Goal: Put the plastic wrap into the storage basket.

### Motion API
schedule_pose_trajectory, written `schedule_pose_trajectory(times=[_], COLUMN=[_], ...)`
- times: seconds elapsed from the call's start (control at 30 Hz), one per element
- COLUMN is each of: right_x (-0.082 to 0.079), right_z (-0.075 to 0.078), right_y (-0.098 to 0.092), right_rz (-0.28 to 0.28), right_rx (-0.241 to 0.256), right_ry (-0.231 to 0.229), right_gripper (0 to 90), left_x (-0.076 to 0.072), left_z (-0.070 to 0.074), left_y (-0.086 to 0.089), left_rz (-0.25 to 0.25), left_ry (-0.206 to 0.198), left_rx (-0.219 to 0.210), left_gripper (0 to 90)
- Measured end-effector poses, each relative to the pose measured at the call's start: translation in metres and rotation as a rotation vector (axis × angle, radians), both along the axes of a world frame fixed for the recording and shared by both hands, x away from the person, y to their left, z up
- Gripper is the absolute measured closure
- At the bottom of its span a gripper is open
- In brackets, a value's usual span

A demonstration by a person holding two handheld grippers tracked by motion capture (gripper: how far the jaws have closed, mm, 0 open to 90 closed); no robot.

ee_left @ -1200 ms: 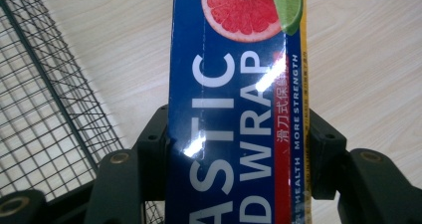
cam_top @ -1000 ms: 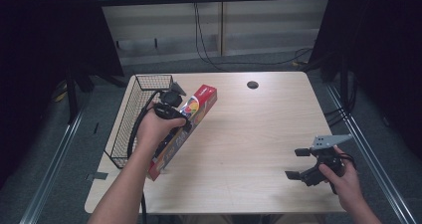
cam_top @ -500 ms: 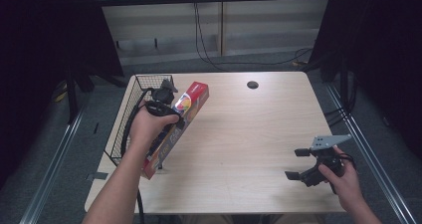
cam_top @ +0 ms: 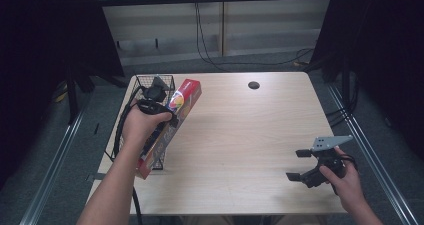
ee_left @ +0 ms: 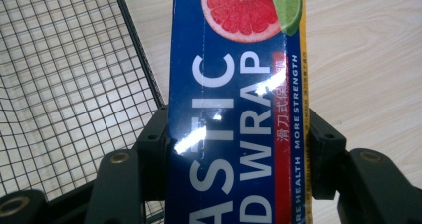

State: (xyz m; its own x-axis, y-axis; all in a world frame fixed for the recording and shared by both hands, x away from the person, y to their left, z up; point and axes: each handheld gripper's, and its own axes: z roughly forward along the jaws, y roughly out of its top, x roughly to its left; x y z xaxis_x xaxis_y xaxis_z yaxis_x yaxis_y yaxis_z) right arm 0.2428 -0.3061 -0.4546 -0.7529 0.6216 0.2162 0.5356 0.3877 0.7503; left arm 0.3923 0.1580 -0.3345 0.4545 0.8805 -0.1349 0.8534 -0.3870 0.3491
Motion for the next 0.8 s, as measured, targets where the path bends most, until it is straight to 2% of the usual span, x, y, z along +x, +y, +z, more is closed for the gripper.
schedule_pose_trajectory(times=[0.03,0.1,0.73,0.8], right_x=[0.0,0.0,0.0,0.0], right_z=[0.0,0.0,-0.001,-0.001], right_y=[0.0,0.001,0.003,0.003], right_rz=[-0.003,-0.002,0.005,0.009], right_rx=[-0.002,-0.003,-0.016,-0.014], right_ry=[-0.004,-0.003,-0.003,-0.001], right_gripper=[2.4,2.4,2.5,2.5], left_x=[0.0,0.001,0.004,0.005], left_z=[0.0,0.001,0.002,0.001], left_y=[0.0,0.003,0.02,0.021], left_rz=[0.018,0.01,0.077,0.097], left_ry=[-0.003,0.0,0.0,-0.001], left_rx=[-0.007,-0.001,0.011,0.004], left_gripper=[43.1,43.1,42.9,43.0])
